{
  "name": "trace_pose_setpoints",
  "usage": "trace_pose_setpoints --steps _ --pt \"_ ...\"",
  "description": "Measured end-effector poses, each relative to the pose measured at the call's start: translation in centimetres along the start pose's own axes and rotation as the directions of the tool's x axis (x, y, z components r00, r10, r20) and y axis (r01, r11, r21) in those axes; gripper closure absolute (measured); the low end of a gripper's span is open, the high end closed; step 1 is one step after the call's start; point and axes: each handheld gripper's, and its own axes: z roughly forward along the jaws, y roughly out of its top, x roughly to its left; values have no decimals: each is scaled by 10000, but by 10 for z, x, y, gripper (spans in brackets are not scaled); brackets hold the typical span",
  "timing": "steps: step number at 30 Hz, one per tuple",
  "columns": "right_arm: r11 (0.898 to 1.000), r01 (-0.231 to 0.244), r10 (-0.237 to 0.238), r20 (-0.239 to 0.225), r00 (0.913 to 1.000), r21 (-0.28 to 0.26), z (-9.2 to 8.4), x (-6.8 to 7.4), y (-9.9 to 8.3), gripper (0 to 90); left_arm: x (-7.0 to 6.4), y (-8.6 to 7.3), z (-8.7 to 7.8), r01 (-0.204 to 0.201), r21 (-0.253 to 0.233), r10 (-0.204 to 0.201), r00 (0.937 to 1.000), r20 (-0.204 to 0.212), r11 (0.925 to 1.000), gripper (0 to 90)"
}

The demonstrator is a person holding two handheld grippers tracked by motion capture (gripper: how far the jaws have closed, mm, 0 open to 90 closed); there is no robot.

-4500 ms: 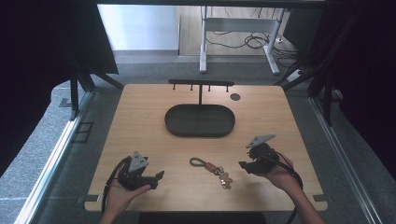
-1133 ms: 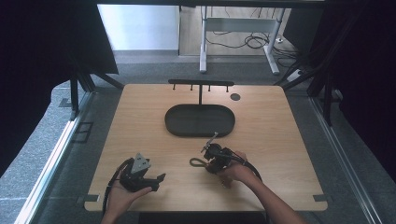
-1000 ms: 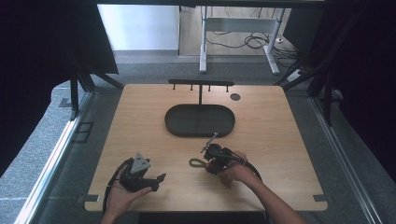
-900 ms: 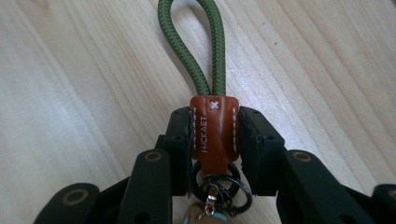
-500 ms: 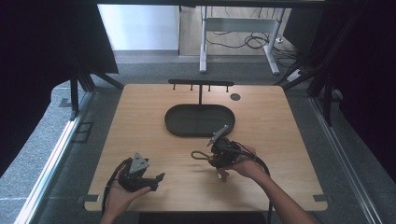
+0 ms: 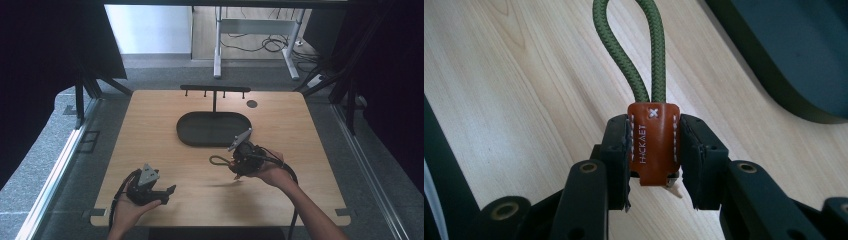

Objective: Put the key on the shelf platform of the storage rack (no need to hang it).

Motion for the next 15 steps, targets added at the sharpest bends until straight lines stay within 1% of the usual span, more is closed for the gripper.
trace_pose_setpoints --steps 7,15 --pt "9999 120 -120 62 9999 35 -4 -2 4 672 1 -1 -1 31 4 -31 10000 -7 10000 201" --pt "9998 204 -203 197 9996 -33 -9 -6 14 672 0 -1 0 -29 34 29 10000 -8 10000 201"
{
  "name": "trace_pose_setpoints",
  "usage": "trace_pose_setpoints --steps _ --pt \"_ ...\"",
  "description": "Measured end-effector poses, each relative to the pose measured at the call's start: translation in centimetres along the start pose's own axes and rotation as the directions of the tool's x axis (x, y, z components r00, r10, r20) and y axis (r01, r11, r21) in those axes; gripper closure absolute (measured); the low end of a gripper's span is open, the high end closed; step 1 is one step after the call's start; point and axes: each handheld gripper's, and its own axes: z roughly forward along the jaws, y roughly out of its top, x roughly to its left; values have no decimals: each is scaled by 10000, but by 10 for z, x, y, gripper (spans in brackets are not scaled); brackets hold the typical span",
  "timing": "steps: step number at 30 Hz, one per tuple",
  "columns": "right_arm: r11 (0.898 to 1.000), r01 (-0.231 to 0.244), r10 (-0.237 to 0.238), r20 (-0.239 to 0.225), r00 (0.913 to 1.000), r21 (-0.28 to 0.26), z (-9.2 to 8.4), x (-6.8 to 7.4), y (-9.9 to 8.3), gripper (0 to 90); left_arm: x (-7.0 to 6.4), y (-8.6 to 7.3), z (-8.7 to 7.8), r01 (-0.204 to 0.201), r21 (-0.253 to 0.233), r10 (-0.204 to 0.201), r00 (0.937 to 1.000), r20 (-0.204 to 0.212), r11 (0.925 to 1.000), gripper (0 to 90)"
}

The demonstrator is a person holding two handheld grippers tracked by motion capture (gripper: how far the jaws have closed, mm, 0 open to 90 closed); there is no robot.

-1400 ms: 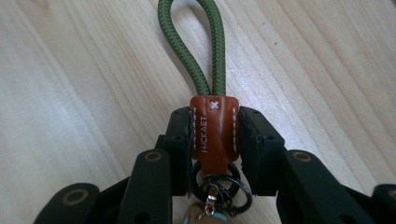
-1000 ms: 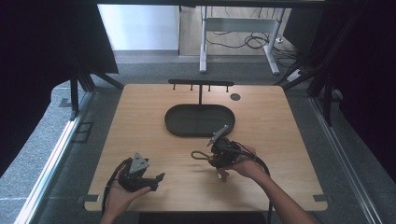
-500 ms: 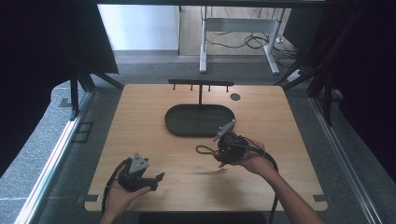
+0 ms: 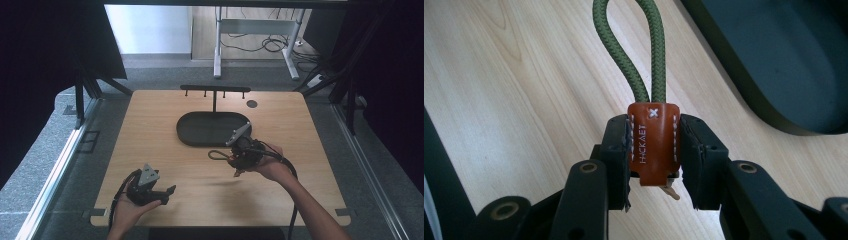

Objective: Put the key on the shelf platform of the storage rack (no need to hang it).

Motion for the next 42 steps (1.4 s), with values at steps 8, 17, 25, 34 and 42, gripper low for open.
trace_pose_setpoints --steps 8,17,25,34,42 --pt "10000 24 -26 151 9999 96 -2 -5 4 672 1 0 0 14 20 -14 10000 8 10000 201" --pt "9998 -88 83 304 9995 155 -6 -14 4 672 1 0 0 62 45 -62 10000 20 10000 201" --pt "9997 -61 51 435 9990 239 -7 -20 7 672 1 0 -1 104 15 -104 9999 -31 9999 201" --pt "9995 -169 159 390 9991 259 -7 -32 12 672 0 0 0 64 32 -64 10000 -10 10000 201" --pt "9987 -396 380 493 9981 314 -1 -47 17 672 2 -1 0 94 21 -94 9999 -66 10000 201"
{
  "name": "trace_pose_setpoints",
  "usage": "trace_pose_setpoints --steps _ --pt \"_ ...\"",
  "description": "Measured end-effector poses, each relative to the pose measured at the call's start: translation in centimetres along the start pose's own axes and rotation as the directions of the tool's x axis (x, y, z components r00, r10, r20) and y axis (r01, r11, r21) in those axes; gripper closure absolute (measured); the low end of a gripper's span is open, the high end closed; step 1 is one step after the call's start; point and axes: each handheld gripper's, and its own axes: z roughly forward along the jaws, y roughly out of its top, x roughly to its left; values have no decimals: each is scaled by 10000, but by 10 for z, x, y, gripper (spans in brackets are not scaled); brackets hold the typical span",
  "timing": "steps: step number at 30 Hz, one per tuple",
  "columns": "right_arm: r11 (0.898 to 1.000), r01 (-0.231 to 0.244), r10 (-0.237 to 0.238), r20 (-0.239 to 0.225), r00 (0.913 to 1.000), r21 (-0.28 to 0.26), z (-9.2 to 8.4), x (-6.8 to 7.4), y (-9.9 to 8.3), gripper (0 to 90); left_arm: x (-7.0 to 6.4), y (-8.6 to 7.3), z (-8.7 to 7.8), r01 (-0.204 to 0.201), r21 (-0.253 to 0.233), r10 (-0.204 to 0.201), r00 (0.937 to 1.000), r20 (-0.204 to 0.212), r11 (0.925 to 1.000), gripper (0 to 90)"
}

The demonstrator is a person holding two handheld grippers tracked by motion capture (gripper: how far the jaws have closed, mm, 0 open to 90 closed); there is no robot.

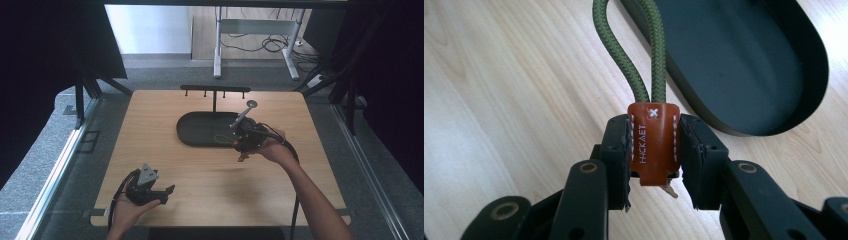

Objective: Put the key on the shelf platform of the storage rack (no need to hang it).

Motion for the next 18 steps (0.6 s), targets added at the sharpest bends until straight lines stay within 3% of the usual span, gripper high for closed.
trace_pose_setpoints --steps 14,18 --pt "9991 -352 352 13 9994 228 11 -24 13 672 0 0 1 -17 20 17 10000 -6 10000 201" --pt "9986 -442 441 22 9990 286 12 -29 18 672 -2 1 -2 -97 -184 97 10000 -13 9998 203"
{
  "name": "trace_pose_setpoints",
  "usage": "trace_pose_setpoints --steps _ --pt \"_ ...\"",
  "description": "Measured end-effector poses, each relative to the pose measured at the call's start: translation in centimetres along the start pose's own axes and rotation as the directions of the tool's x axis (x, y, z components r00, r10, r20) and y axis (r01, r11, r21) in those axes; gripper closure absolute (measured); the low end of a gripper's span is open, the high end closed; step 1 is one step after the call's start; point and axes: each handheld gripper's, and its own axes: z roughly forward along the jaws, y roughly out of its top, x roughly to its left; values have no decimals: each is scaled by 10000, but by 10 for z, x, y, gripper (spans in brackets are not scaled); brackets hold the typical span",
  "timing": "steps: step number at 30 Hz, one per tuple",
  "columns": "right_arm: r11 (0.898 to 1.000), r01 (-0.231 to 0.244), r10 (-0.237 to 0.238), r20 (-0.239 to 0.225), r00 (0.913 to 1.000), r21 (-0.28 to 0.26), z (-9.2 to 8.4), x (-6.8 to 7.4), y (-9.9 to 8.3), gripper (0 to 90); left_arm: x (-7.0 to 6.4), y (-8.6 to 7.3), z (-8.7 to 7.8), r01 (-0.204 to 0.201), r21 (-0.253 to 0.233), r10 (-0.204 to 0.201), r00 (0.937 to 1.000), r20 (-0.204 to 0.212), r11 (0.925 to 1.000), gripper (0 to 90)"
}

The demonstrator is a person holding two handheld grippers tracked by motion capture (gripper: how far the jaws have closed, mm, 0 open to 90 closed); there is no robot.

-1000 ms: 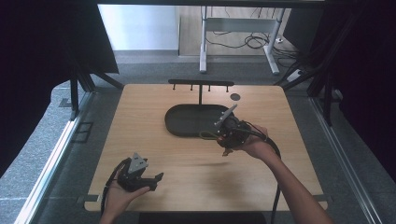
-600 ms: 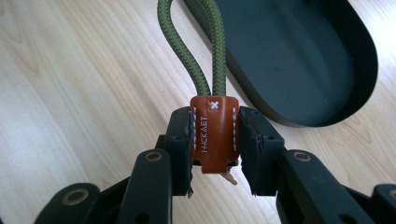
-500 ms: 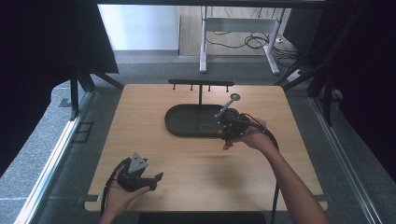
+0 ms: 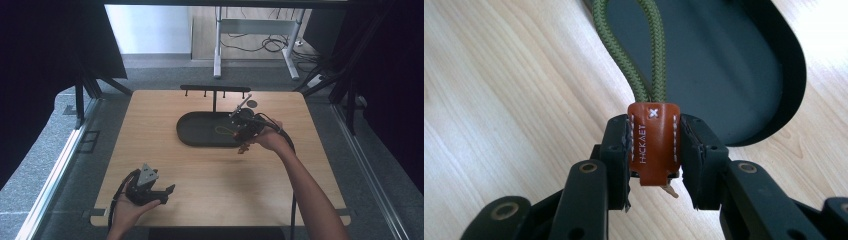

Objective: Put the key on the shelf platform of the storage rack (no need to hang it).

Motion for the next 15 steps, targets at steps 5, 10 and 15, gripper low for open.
trace_pose_setpoints --steps 5,10,15 --pt "10000 -39 38 79 10000 83 -2 -4 8 672 0 0 0 -14 27 14 10000 -8 10000 203" --pt "9998 -162 160 117 9998 144 -1 -11 13 671 -2 1 -1 -17 -46 17 10000 47 10000 203" --pt "9997 -193 191 123 9997 179 2 -15 18 672 -1 1 -1 -13 -20 13 10000 49 10000 203"
